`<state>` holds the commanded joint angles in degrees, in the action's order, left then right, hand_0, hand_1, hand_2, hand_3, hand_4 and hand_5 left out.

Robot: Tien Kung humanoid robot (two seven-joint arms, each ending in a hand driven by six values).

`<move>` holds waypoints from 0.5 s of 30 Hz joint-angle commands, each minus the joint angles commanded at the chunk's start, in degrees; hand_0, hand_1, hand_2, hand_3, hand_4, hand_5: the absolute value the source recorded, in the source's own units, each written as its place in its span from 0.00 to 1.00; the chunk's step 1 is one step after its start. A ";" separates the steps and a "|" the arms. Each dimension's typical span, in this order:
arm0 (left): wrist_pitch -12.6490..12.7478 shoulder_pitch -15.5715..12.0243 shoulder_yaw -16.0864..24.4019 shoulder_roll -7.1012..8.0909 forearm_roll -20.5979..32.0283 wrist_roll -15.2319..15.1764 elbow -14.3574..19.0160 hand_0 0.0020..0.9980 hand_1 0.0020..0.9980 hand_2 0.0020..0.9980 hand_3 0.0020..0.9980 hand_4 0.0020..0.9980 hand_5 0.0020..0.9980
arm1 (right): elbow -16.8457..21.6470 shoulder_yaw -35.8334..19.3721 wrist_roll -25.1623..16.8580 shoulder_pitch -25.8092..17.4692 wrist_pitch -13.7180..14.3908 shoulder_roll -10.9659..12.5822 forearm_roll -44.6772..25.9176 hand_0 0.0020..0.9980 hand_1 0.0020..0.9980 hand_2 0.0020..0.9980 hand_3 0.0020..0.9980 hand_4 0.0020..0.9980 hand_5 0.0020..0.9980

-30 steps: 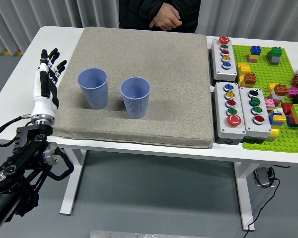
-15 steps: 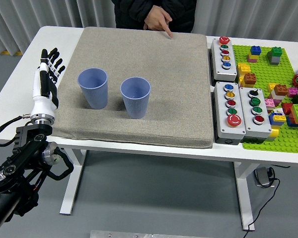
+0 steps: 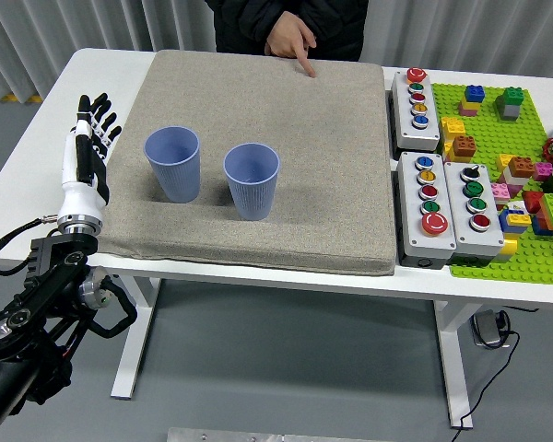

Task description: Pick cup pour cup place

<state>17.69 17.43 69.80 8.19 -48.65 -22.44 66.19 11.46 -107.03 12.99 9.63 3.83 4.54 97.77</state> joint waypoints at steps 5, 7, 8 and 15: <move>0.00 -0.14 -0.06 -0.01 0.00 0.06 0.05 0.84 0.90 0.94 0.89 0.78 1.00 | 0.00 0.03 -0.02 -0.11 0.02 -0.03 -0.07 0.70 0.69 0.63 0.60 0.05 0.39; 0.02 -0.10 -0.06 0.02 0.04 0.08 0.17 0.84 0.90 0.94 0.89 0.78 1.00 | -0.03 0.05 -0.08 -0.12 0.02 0.00 -0.12 0.70 0.69 0.63 0.60 0.05 0.39; 0.02 -0.09 -0.04 0.03 0.06 0.08 0.21 0.84 0.90 0.94 0.89 0.78 1.00 | -0.03 0.05 -0.10 -0.11 0.02 0.00 -0.13 0.70 0.69 0.63 0.60 0.05 0.39; 0.07 0.01 0.18 -0.02 0.07 0.03 0.41 0.84 0.90 0.94 0.89 0.78 1.00 | -0.07 0.30 -0.14 0.11 0.01 0.10 -0.43 0.70 0.69 0.63 0.60 0.05 0.39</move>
<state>17.77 17.43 69.98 8.17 -48.58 -22.41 66.60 11.40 -106.73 12.84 9.75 3.84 4.63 97.33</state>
